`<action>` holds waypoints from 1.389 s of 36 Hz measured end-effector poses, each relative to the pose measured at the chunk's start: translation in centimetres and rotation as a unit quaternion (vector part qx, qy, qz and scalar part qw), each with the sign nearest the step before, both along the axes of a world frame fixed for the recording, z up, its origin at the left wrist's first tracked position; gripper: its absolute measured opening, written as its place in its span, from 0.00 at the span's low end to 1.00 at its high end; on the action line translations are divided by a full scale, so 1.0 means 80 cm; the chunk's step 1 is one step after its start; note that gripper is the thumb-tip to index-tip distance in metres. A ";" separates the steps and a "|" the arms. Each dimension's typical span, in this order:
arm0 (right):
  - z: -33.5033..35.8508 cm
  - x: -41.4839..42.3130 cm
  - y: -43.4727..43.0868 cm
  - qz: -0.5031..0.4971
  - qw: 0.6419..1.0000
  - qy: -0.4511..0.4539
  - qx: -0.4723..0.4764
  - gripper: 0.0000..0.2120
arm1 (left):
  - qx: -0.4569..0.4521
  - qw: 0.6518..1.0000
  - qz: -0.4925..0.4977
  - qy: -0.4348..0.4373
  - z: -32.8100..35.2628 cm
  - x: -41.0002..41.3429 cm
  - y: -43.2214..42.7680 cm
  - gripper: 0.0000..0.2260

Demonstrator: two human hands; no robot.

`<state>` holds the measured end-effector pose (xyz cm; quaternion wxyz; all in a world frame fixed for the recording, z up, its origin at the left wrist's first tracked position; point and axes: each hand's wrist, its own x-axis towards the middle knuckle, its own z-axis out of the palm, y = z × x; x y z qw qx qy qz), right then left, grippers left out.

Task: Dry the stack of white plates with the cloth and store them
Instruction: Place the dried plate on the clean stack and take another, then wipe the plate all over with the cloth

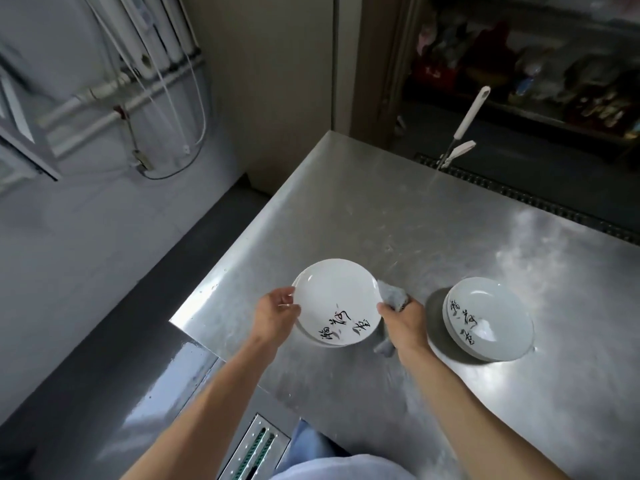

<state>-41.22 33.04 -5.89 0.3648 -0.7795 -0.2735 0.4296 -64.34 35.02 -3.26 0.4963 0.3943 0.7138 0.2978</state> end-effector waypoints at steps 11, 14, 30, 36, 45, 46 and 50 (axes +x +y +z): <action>0.003 0.061 -0.034 -0.087 0.996 -0.005 0.009 0.03 | -0.002 0.992 -0.089 -0.092 0.012 0.058 0.005 0.20; 0.007 0.089 -0.055 -0.131 0.991 0.011 0.024 0.02 | -0.027 0.983 -0.118 -0.139 0.013 0.091 -0.001 0.19; -0.003 0.179 -0.204 -0.286 0.958 0.012 -0.011 0.06 | -0.165 0.901 -0.253 -0.311 -0.059 0.204 -0.085 0.29; -0.016 0.164 -0.234 -0.278 0.960 -0.007 -0.003 0.08 | -0.200 0.902 -0.268 -0.274 -0.083 0.199 -0.103 0.33; -0.048 0.121 -0.230 -0.156 0.984 -0.069 -0.049 0.09 | -0.249 0.916 -0.218 -0.226 -0.114 0.190 -0.115 0.28; -0.052 0.115 -0.225 -0.125 0.988 -0.076 -0.056 0.09 | -0.252 0.916 -0.214 -0.226 -0.116 0.189 -0.116 0.29; -0.072 0.092 -0.202 0.058 0.968 -0.221 -0.102 0.14 | -0.260 0.904 -0.228 -0.252 -0.121 0.186 -0.119 0.30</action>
